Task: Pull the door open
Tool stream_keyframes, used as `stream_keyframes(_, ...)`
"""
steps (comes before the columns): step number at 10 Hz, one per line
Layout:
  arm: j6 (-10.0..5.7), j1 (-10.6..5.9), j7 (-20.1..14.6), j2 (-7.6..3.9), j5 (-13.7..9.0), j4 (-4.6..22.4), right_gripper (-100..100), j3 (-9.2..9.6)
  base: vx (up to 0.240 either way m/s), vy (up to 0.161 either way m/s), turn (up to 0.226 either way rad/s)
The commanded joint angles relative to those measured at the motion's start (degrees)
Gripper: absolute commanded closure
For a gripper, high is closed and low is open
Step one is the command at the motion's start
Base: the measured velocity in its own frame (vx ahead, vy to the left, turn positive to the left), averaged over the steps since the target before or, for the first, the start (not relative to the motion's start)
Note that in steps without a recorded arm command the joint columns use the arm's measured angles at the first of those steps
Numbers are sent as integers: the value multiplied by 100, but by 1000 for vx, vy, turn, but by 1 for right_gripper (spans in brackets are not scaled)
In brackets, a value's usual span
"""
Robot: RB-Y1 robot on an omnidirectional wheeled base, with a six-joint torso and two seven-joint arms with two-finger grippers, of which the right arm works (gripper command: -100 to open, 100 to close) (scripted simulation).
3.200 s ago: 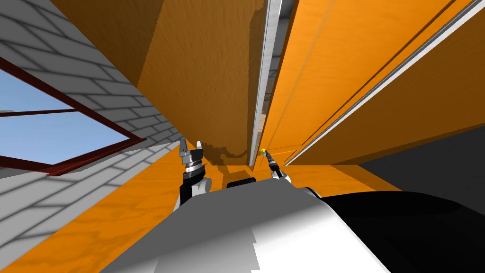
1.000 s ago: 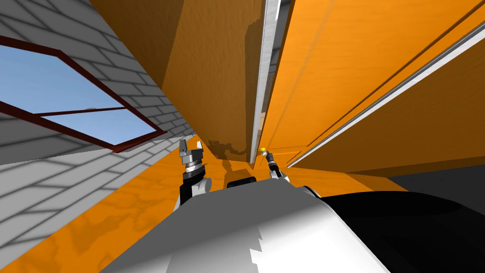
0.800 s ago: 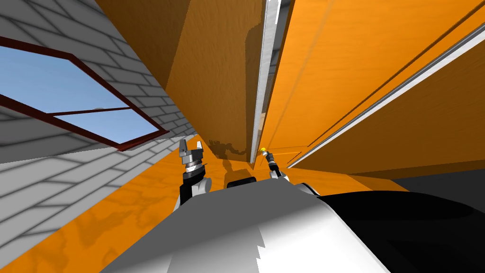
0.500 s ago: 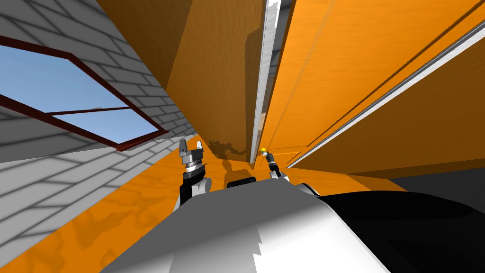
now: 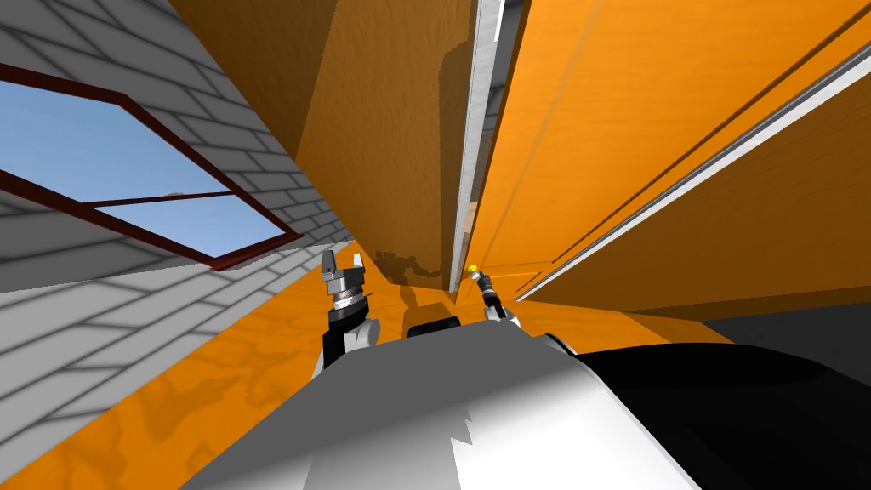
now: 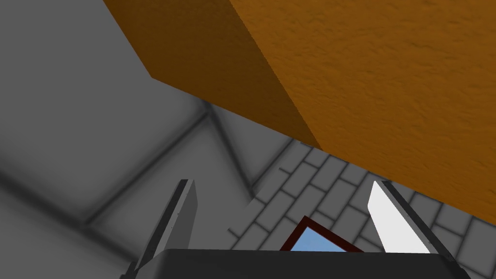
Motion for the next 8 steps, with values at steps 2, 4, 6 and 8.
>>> stream_keyframes(2,-104,-119,-386,116,-106,4,100,174,-53,-24,68)
stream_keyframes(4,-88,-123,-624,115,-209,-6,100,222,-25,-13,42)
stream_keyframes(6,-83,-173,-805,20,-316,286,-100,166,-37,-29,16)
stream_keyframes(8,-60,-175,-994,39,-393,261,-100,198,-94,-5,40)
